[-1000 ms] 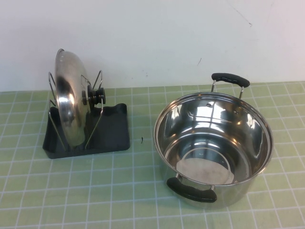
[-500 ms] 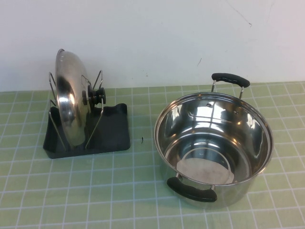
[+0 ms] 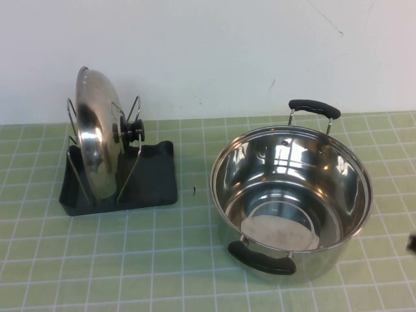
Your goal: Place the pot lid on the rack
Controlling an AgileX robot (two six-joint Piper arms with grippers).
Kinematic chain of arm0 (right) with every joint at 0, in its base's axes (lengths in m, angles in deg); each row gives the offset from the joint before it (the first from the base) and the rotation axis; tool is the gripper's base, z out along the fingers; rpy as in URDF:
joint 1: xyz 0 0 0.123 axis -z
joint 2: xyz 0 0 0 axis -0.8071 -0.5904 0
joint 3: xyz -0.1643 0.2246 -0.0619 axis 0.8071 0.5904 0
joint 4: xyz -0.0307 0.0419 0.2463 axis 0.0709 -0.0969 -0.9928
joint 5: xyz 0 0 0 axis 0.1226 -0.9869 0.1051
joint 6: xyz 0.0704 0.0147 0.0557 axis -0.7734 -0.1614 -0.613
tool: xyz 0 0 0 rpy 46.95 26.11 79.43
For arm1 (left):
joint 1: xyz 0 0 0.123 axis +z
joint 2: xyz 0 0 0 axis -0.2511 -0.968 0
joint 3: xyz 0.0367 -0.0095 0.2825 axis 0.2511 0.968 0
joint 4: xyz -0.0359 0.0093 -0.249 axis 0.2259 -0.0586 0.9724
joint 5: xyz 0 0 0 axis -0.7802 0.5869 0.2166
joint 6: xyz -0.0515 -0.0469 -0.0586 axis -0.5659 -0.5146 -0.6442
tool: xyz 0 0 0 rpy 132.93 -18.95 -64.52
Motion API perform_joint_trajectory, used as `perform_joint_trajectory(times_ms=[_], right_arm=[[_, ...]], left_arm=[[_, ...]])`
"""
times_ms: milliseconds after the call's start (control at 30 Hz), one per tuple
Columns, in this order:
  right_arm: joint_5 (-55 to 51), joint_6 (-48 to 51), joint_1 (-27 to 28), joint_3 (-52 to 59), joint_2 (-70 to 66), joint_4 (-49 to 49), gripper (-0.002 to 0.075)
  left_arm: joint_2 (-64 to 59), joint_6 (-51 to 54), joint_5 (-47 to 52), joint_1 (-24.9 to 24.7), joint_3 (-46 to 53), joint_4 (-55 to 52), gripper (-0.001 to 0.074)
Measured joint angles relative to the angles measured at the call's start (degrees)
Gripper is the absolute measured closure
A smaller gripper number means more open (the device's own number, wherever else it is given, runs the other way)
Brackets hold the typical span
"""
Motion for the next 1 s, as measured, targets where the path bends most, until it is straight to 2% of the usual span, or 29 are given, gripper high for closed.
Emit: perform_joint_trajectory(times_ms=[233,400,600,1000], right_arm=[[8.78,8.46,0.0,18.22,9.13,-11.49,0.0727],[13.08,9.08,0.0,26.05,14.34,-13.76,0.0727],[12.35,8.88,0.0,27.89,15.24,-14.12,0.0727],[8.68,8.88,0.0,27.93,15.24,-14.27,0.0727]], left_arm=[[4.67,2.71,-12.64,0.0,19.46,7.43,0.0735],[5.01,3.36,-33.78,0.0,33.04,5.33,0.0735],[5.01,4.73,-52.57,0.0,41.71,-0.31,0.0736],[5.01,4.78,-55.76,0.0,42.19,-2.67,0.0736]])
